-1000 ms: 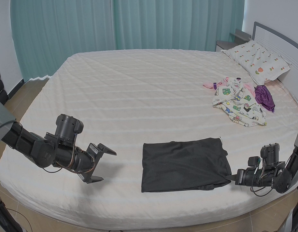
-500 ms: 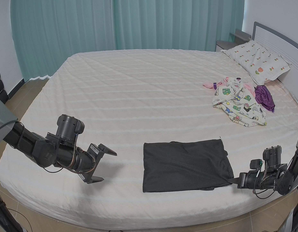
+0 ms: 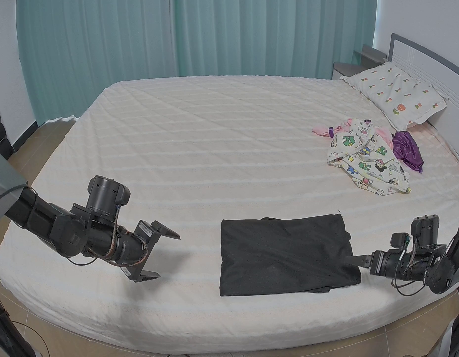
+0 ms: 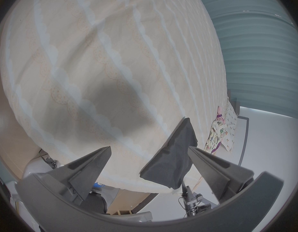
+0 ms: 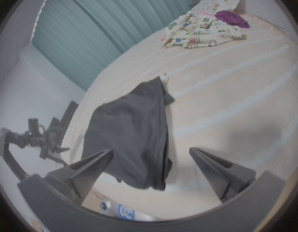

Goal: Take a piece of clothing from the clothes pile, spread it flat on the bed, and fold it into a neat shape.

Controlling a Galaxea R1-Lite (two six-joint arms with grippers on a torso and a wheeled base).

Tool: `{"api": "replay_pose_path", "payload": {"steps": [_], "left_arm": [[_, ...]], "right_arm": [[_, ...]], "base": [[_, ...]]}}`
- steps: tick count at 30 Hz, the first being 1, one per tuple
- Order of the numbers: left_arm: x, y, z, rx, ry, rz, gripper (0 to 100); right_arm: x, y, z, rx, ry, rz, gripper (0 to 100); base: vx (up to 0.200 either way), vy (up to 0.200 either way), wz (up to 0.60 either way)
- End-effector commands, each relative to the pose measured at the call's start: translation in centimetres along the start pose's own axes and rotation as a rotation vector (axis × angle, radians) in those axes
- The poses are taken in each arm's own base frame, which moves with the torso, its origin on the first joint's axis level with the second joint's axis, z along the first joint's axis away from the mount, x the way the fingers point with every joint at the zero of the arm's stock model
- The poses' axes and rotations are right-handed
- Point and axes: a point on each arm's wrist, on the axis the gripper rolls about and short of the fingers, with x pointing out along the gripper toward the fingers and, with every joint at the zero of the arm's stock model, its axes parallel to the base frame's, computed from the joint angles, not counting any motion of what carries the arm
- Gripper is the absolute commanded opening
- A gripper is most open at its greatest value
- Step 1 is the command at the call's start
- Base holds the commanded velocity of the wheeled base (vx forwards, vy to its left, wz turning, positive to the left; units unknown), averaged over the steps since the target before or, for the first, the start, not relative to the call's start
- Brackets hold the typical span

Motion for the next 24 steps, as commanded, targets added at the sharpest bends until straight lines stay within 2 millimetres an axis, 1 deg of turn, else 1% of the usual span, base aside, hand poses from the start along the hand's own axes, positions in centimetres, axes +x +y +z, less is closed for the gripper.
{"api": "replay_pose_path", "payload": {"steps": [1, 3, 4, 5, 6, 7, 8, 10, 12, 14, 16, 18, 19, 22, 24], "left_arm": [[0.1, 0.0, 0.0, -0.001, 0.001, -0.001, 100], [0.1, 0.0, 0.0, -0.003, -0.001, -0.001, 100], [0.1, 0.0, 0.0, -0.005, 0.001, 0.000, 100], [0.1, 0.0, 0.0, -0.007, 0.001, 0.000, 100], [0.1, 0.0, 0.0, -0.006, 0.001, -0.001, 100], [0.1, 0.0, 0.0, -0.006, 0.001, -0.001, 100], [0.1, 0.0, 0.0, -0.006, -0.001, -0.001, 100], [0.0, 0.0, 0.1, -0.009, 0.000, 0.000, 100], [0.1, 0.0, 0.0, -0.010, 0.001, 0.000, 100], [0.0, 0.1, 0.1, -0.011, 0.000, 0.001, 100], [0.1, 0.2, 0.1, -0.013, 0.002, 0.005, 100], [0.2, 0.2, 0.1, -0.014, 0.003, 0.008, 100], [0.2, 0.3, 0.0, -0.015, 0.003, 0.011, 100], [0.2, 0.3, 0.0, -0.014, 0.003, 0.010, 100], [0.3, 0.3, 0.1, -0.016, 0.003, 0.012, 100]], "right_arm": [[1.3, 0.3, 2.5, 0.084, -0.082, 0.042, 100], [2.8, 0.3, 3.9, 0.208, -0.104, 0.071, 100], [3.6, 0.1, 4.3, 0.243, -0.107, 0.075, 100], [4.1, 0.0, 4.5, 0.259, -0.109, 0.077, 100], [5.5, -0.5, 4.9, 0.293, -0.112, 0.074, 100], [6.0, -0.6, 5.1, 0.299, -0.117, 0.075, 100], [7.3, -1.2, 5.6, 0.313, -0.136, 0.076, 100], [8.4, -1.8, 5.9, 0.334, -0.156, 0.082, 100], [9.1, -2.3, 5.9, 0.354, -0.165, 0.088, 100], [10.2, -2.6, 5.8, 0.354, -0.178, 0.094, 100], [11.0, -2.7, 6.3, 0.333, -0.201, 0.104, 100], [11.3, -2.5, 7.1, 0.317, -0.227, 0.121, 100], [11.6, -2.2, 8.0, 0.307, -0.248, 0.136, 100], [12.0, -2.0, 8.3, 0.298, -0.256, 0.147, 100], [12.4, -2.2, 8.0, 0.299, -0.249, 0.152, 100]], "base": [[0.000, 0.000, 0.00], [0.000, 0.000, 0.00], [0.000, 0.000, 0.00], [0.000, 0.000, 0.00], [0.000, 0.000, 0.00], [0.000, 0.000, 0.00], [0.000, 0.000, 0.00], [0.000, 0.000, 0.00], [0.000, 0.000, 0.00], [0.000, 0.000, 0.00], [0.000, 0.000, 0.00], [0.000, 0.000, 0.00], [0.000, 0.000, 0.00], [0.000, 0.000, 0.00], [0.000, 0.000, 0.00]]}}
